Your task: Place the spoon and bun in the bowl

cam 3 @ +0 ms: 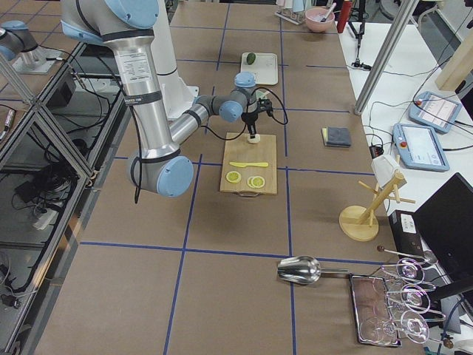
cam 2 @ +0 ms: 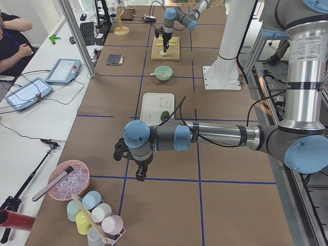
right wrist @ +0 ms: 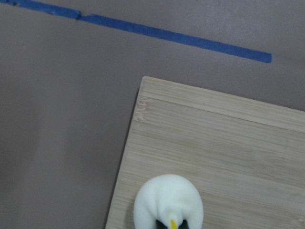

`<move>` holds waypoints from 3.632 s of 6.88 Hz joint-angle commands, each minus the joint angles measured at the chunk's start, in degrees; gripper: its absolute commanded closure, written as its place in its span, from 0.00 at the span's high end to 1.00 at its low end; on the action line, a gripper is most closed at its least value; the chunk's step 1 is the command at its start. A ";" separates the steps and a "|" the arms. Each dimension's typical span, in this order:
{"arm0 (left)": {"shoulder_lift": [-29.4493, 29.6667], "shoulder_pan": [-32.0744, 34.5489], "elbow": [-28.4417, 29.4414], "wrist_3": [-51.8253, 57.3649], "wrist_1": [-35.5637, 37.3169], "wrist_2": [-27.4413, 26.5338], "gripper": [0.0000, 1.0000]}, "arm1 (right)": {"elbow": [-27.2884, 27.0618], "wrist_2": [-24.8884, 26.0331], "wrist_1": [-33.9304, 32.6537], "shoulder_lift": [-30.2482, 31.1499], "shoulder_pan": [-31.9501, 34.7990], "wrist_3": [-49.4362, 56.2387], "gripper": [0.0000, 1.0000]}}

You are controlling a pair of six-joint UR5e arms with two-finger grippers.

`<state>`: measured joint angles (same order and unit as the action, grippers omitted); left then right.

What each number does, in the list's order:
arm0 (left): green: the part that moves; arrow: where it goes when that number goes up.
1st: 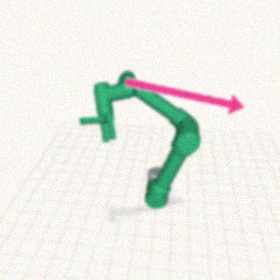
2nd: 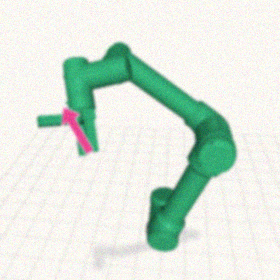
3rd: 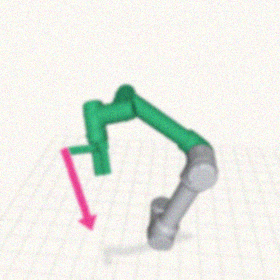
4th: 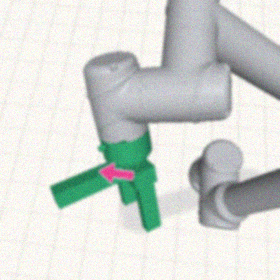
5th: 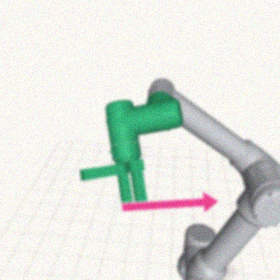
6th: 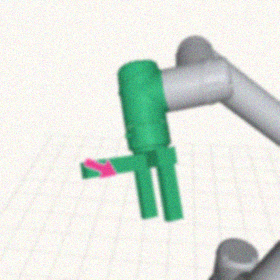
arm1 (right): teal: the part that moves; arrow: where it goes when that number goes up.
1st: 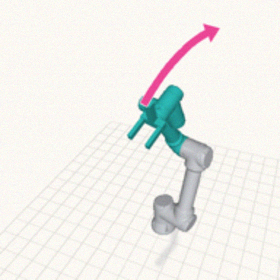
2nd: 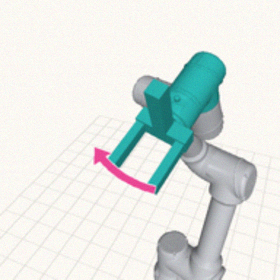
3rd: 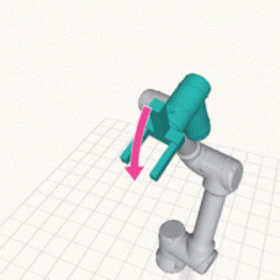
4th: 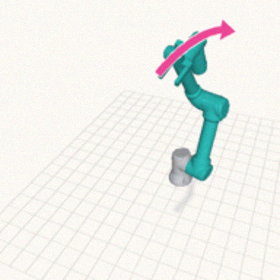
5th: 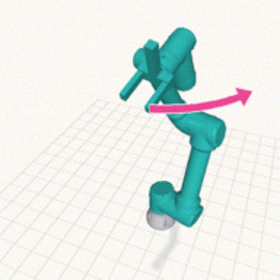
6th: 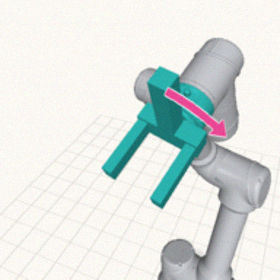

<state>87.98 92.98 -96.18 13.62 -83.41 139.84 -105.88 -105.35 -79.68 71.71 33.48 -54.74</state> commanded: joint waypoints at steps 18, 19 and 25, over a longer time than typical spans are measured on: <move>-0.78 0.01 -1.37 0.18 0.26 -0.44 1.00 | 1.14 -11.34 -14.53 -10.77 15.51 19.22 1.00; -1.40 -0.08 -1.38 0.26 0.18 -0.44 1.00 | 1.29 -15.45 -14.62 -6.54 21.66 30.81 1.00; -1.41 -0.25 -2.17 -0.09 0.26 -0.44 1.00 | 0.59 -23.84 -14.53 22.47 50.07 46.22 1.00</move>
<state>86.56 92.75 -98.29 13.54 -83.15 139.40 -105.02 -128.41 -94.25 89.30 78.84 -8.74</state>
